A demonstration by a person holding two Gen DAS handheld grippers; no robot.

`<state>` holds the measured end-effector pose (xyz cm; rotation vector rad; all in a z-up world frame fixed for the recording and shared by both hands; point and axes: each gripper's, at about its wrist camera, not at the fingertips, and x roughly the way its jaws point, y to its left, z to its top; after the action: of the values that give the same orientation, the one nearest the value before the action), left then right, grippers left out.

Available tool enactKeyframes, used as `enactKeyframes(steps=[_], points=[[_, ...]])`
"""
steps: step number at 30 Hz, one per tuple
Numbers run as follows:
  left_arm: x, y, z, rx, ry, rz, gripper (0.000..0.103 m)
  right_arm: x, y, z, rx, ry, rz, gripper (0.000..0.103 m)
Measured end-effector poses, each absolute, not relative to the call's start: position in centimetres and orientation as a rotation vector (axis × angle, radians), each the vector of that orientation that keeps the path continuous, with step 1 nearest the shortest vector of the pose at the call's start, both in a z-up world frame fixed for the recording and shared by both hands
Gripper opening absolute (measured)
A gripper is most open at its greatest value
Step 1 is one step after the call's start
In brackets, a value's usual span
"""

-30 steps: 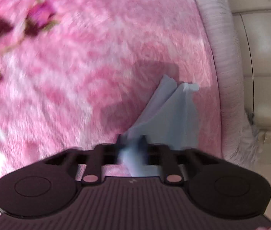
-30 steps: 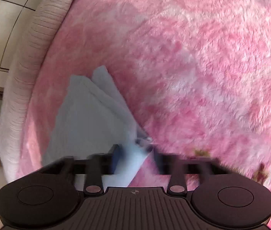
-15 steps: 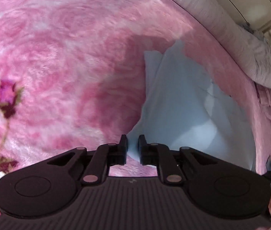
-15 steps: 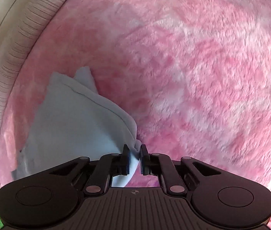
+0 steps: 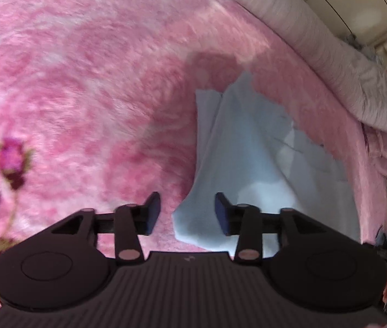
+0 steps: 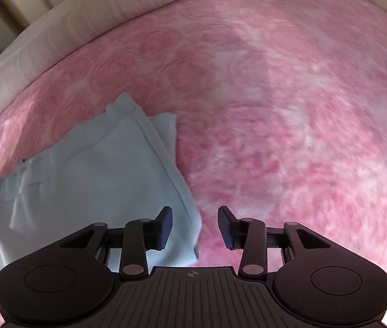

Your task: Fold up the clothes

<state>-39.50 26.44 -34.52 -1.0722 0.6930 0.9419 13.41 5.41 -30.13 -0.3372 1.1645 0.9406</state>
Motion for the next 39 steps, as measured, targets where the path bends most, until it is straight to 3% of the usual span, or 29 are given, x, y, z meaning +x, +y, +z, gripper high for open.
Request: enactKeyframes(steps=[1, 2, 5, 9, 10, 14, 16, 25, 39], points=[[-39.1, 26.5, -34.6, -1.040, 0.708, 0.933, 0.001, 13.1, 5.8, -30.2, -0.365, 1.135, 0.959, 0.024], [-38.9, 26.5, -34.6, -1.012, 0.714, 0.929, 0.001, 12.8, 6.2, -30.3, -0.394, 1.106, 0.977, 0.000], [-38.7, 26.2, -34.9, -0.975, 0.748, 0.946, 0.002, 13.3, 6.6, -31.0, -0.468, 1.069, 0.939, 0.000], [-39.1, 26.4, -34.7, -0.963, 0.791, 1.033, 0.020, 16.0, 6.2, -32.7, -0.448, 1.161, 0.834, 0.000], [-39.3, 26.6, -34.1, -0.957, 0.782, 1.056, 0.019, 16.3, 6.0, -32.3, -0.429, 1.170, 0.824, 0.000], [-39.1, 28.4, -31.8, -0.907, 0.724, 1.069, 0.027, 16.8, 7.4, -30.5, -0.411, 1.122, 0.900, 0.027], [-37.7, 30.1, -31.4, -0.886, 0.722, 1.012, 0.039, 16.7, 9.3, -30.0, -0.408, 1.097, 0.955, 0.032], [-30.1, 37.6, -34.8, -0.828, 0.811, 0.805, 0.039, 15.2, 21.0, -32.3, -0.575, 1.058, 1.216, 0.033], [-30.4, 39.0, -35.4, -0.927, 0.763, 0.796, 0.038, 12.5, 27.5, -35.6, -0.852, 0.926, 1.417, 0.034]])
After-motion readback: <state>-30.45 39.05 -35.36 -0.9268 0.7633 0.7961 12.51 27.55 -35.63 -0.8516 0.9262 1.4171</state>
